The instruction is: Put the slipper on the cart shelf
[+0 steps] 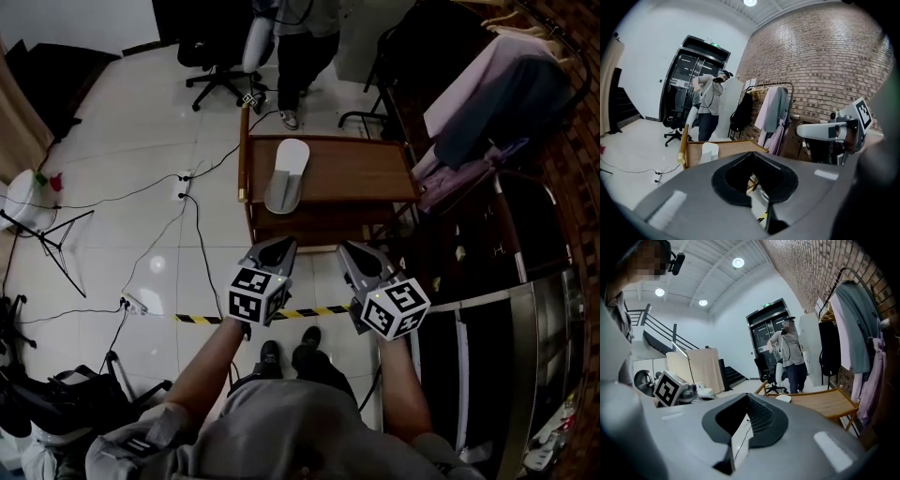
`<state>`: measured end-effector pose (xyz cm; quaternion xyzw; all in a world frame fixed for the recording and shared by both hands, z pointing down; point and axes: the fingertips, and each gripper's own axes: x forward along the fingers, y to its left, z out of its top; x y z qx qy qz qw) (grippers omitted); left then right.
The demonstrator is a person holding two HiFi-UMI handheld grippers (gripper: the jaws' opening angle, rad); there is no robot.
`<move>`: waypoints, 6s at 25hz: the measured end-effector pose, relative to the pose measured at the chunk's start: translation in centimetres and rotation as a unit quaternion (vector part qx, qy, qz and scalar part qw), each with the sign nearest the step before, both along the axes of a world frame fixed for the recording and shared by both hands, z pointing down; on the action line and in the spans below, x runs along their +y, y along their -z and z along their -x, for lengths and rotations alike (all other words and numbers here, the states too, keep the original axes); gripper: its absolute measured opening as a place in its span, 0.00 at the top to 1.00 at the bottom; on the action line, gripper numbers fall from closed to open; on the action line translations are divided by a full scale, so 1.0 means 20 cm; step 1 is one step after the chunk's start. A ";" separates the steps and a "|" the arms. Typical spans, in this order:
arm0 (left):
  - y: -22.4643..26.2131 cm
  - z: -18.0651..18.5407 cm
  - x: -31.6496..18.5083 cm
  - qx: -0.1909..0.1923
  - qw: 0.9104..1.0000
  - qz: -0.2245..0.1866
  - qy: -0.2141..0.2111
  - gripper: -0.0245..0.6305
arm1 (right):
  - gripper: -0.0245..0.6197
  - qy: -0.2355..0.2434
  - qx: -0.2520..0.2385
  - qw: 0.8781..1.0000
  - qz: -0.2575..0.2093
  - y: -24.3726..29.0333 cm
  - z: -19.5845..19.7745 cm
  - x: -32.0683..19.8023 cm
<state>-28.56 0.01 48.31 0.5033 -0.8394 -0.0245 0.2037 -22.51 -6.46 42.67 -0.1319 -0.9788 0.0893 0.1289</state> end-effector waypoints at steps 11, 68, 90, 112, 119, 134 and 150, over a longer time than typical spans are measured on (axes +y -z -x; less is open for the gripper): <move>-0.21 0.49 -0.39 0.002 0.998 0.033 0.052 0.95 | 0.96 0.021 0.010 1.000 -0.019 -0.17 0.45 -0.42; -0.20 -0.23 -1.12 -0.001 0.940 0.083 -0.330 0.94 | 0.96 -0.423 0.062 0.904 0.014 -0.23 -0.62 -0.88; -0.18 -1.96 -0.96 -0.039 0.866 0.105 -0.487 0.94 | 0.96 -0.583 -0.025 0.812 0.033 -0.12 -2.34 -0.44; -0.43 -2.77 -2.05 -0.057 0.838 0.088 -0.536 0.94 | 0.96 -0.671 0.023 0.740 0.023 -0.17 -2.96 -0.88; -0.45 -2.90 -2.17 -0.051 0.834 0.067 -0.545 0.90 | 0.96 -0.693 0.029 0.720 0.035 -0.19 -3.05 -0.94; -0.18 -2.81 -1.78 -0.023 0.830 0.011 -0.558 0.77 | 0.96 -0.655 -0.016 0.755 0.021 -0.09 -3.02 -0.95; 0.25 -2.84 -1.16 -0.006 0.833 -0.063 -0.550 0.95 | 0.96 -0.583 -0.073 0.809 -0.013 0.12 -3.00 -0.65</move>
